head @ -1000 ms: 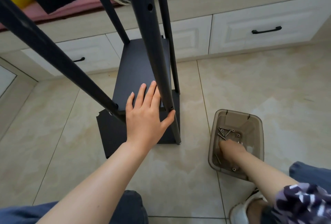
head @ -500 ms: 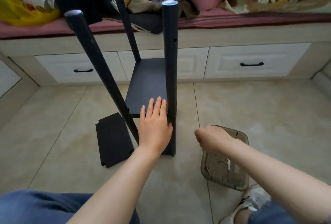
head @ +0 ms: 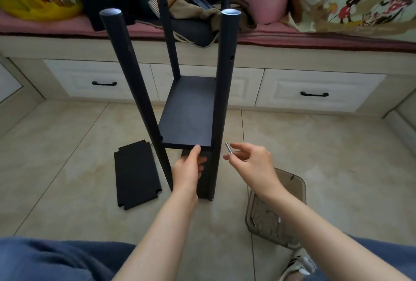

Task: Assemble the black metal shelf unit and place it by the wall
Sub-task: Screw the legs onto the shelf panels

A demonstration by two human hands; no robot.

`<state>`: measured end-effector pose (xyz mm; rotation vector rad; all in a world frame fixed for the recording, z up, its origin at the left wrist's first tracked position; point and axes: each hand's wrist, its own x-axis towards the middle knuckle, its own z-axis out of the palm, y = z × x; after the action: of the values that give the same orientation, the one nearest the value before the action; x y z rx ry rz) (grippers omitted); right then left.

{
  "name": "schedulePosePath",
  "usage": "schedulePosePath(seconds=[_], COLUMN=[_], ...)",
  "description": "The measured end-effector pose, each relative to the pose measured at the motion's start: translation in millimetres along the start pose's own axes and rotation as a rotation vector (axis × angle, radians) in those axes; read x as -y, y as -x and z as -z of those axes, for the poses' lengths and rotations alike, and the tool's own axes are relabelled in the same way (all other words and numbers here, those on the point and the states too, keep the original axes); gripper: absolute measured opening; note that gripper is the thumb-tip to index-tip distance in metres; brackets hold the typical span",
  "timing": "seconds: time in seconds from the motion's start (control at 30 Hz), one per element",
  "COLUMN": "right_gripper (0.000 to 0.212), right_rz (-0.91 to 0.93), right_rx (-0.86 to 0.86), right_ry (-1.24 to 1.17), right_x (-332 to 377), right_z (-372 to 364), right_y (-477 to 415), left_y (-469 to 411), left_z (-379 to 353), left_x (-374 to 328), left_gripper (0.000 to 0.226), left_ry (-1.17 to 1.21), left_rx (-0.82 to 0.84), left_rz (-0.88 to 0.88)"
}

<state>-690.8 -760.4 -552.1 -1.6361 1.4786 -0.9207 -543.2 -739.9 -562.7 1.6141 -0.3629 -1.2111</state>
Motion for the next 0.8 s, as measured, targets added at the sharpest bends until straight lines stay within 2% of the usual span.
schedulePosePath(seconds=[0.07, 0.23, 0.53, 0.7, 0.8], right_gripper=[0.035, 0.028, 0.03, 0.032, 0.032], right_rz=[-0.016, 0.001, 0.029, 0.054, 0.082], right_rx=[-0.005, -0.061, -0.097, -0.118, -0.125], right_ry=[-0.056, -0.106, -0.127, -0.107, -0.094], right_x=[-2, -2, -3, -4, -3], right_z=[-5, -15, -23, -28, -30], right_y=[6, 13, 18, 20, 24], left_y=[-8, -23, -26, -25, -26], left_z=[-3, -8, -12, -12, -11], left_x=[-1, 3, 11, 12, 13], left_gripper=[0.036, 0.043, 0.038, 0.054, 0.043], left_ry=[0.135, 0.282, 0.301, 0.292, 0.268], left_rx=[0.164, 0.308, 0.348, 0.353, 0.352], left_rz=[0.066, 0.032, -0.045, -0.073, -0.079])
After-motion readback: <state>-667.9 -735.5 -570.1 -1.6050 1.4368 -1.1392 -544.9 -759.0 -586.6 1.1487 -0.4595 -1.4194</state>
